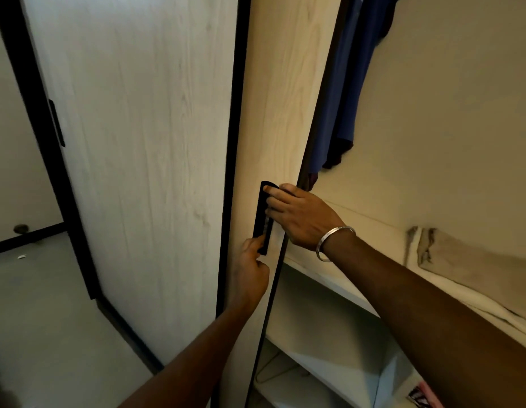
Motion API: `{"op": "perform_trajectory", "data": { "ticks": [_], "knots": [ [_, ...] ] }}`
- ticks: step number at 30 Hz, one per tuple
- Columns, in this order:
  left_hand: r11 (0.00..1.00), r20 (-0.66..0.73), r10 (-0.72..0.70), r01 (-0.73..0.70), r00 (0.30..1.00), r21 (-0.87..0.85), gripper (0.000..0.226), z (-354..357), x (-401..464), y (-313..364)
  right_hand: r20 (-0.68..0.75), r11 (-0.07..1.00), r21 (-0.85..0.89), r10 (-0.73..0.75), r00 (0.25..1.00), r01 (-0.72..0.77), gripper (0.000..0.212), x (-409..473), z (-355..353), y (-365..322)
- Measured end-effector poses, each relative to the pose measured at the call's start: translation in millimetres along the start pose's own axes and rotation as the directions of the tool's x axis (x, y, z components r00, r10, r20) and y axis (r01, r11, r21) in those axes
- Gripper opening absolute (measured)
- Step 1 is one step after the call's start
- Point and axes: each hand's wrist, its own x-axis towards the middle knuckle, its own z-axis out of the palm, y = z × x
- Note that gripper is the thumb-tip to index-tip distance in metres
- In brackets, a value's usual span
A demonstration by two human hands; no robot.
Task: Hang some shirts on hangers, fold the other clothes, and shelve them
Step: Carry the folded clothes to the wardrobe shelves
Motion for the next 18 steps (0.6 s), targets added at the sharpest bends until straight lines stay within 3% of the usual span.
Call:
{"op": "perform_trajectory", "data": {
  "ticks": [4, 14, 18],
  "knots": [
    [1.0, 0.001, -0.005, 0.005, 1.0, -0.03, 0.059, 4.5, -8.0, 11.2, -0.022, 0.999, 0.011, 0.035, 0.999, -0.035, 0.038, -11.6, -1.9, -3.0],
    [0.99, 0.044, 0.142, -0.143, 0.989, 0.011, 0.051, 37.8, -46.8, 40.8, -0.027, 0.995, 0.044, 0.087, 0.996, -0.085, 0.036, -85.0, -3.0, 5.6],
    [0.975, 0.158, 0.22, -0.224, 0.963, 0.011, 0.05, 50.2, -67.2, 56.8, -0.004, 0.989, 0.042, 0.142, 0.99, -0.142, 0.038, -128.6, -11.2, 7.2]
  ]
}}
